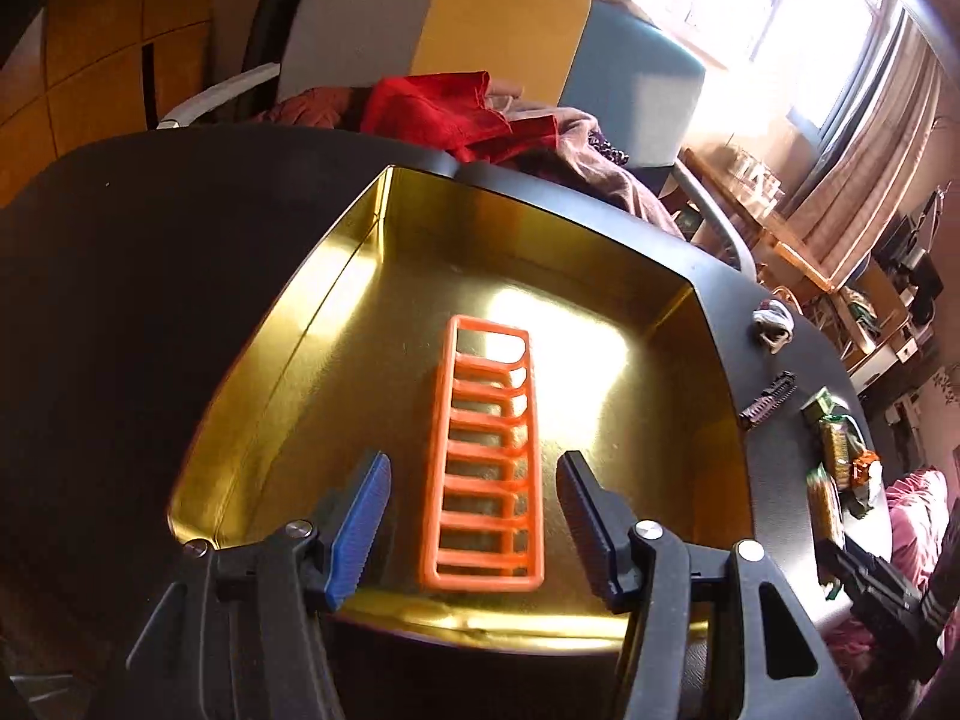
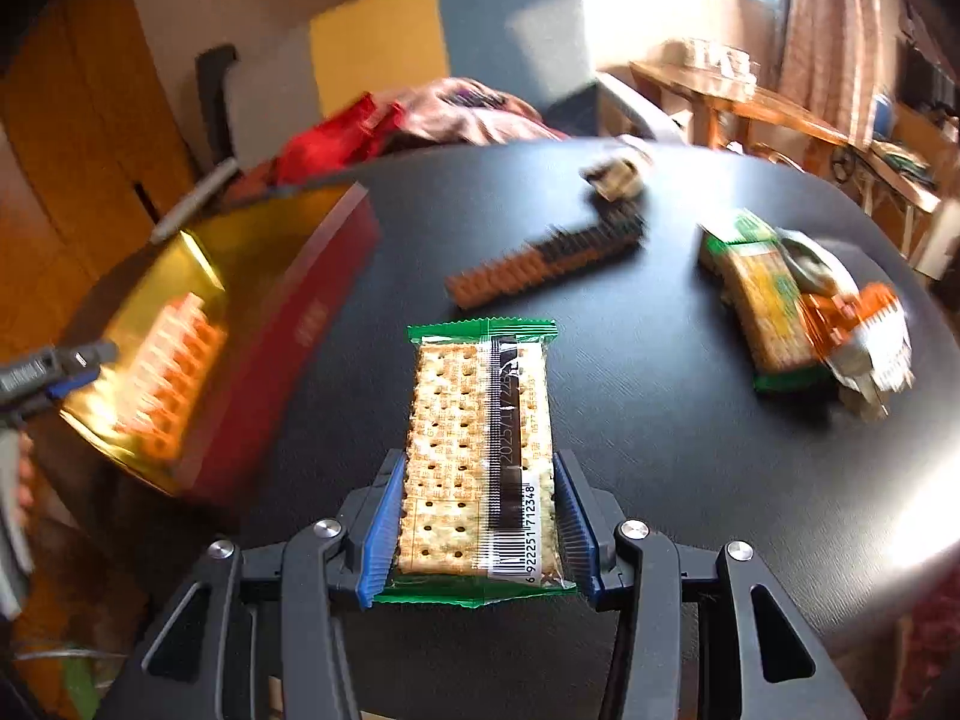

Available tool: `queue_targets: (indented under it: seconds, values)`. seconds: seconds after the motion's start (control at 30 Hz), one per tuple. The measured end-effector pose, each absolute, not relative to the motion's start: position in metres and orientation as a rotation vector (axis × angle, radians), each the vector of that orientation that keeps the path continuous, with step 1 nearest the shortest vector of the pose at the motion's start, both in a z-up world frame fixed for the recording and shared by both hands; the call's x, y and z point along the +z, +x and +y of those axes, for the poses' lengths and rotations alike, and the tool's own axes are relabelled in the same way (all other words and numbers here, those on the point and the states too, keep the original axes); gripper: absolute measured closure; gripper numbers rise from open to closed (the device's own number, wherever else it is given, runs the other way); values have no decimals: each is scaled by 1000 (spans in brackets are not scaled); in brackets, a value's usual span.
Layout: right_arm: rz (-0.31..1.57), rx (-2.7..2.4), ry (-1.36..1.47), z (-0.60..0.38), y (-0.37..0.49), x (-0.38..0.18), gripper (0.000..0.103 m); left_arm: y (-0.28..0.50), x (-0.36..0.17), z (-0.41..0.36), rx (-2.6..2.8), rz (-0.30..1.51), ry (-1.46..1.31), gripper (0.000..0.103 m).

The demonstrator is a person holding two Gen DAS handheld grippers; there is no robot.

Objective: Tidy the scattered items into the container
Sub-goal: 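Lower the orange rack into the gold box and open the left tool, then lower the cracker pack into the gold box and open the right tool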

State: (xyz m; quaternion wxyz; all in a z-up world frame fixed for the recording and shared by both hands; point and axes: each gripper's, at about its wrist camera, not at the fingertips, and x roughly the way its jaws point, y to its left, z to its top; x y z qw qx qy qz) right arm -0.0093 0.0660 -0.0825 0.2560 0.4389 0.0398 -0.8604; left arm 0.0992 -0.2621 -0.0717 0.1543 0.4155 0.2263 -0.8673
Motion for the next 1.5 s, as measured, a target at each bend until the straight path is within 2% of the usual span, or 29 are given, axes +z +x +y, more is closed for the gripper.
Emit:
queue_targets:
  seconds: [0.33,0.93,1.3,1.5]
  values:
    - [158,-2146,1003,-30,8,-37,55,122,-57,-247,-2534,600,1130,44]
    - [301,-1978,1207,-136,-21,-102,55,137,-63,-250,-2520,647,1125,44]
    - [327,-1985,1195,-147,-20,-103,51,139,-65,-252,-2515,654,1123,44]
    - [259,-2003,1169,-136,-19,-93,49,138,-62,-246,-2530,630,1128,44]
